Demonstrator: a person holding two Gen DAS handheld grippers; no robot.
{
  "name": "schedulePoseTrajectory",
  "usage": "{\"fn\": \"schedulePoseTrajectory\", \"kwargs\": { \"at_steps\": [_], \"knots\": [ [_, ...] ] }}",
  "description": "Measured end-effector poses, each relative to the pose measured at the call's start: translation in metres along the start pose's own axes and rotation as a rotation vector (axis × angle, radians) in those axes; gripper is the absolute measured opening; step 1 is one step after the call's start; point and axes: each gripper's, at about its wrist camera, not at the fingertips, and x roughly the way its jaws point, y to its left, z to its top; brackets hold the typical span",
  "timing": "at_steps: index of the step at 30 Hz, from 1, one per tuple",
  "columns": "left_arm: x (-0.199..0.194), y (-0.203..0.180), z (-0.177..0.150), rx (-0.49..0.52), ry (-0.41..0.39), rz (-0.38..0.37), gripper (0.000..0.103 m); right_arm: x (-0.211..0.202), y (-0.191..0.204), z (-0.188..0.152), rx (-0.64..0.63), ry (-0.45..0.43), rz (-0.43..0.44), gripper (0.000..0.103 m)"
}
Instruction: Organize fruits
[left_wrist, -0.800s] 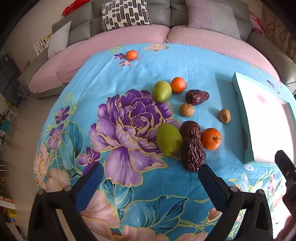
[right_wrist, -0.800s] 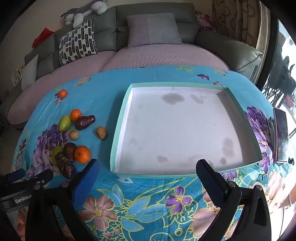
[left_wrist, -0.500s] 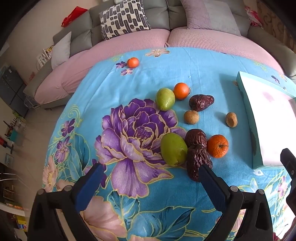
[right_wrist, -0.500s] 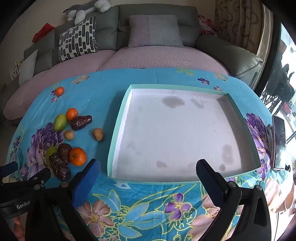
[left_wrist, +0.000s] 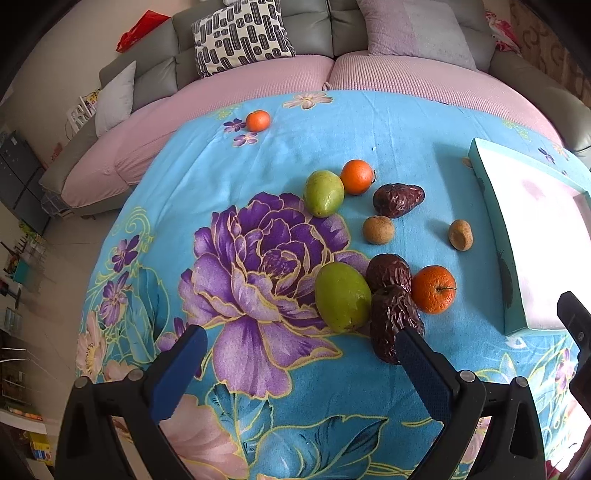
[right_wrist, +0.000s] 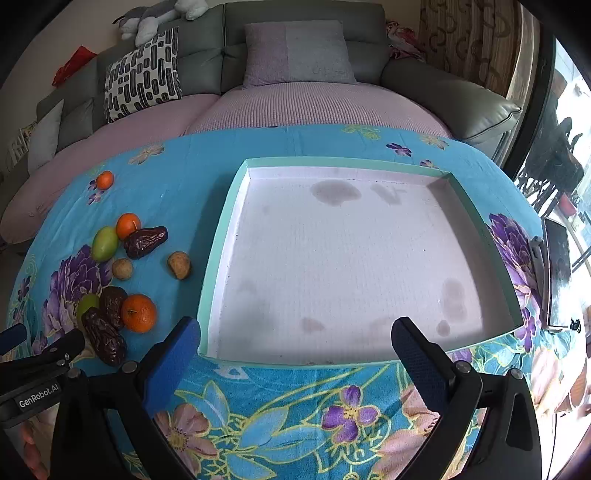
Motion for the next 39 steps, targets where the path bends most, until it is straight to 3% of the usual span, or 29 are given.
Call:
{"fn": "schedulePoseTrajectory", "kwargs": {
  "at_steps": [39],
  "knots": [
    [-0.0025,0.0038,0.0049,-0.051,-0.002,0.015,0.103,-0.0001,0.0011,-0.0011,0.000,-0.003,0.002,0.103]
  ]
}}
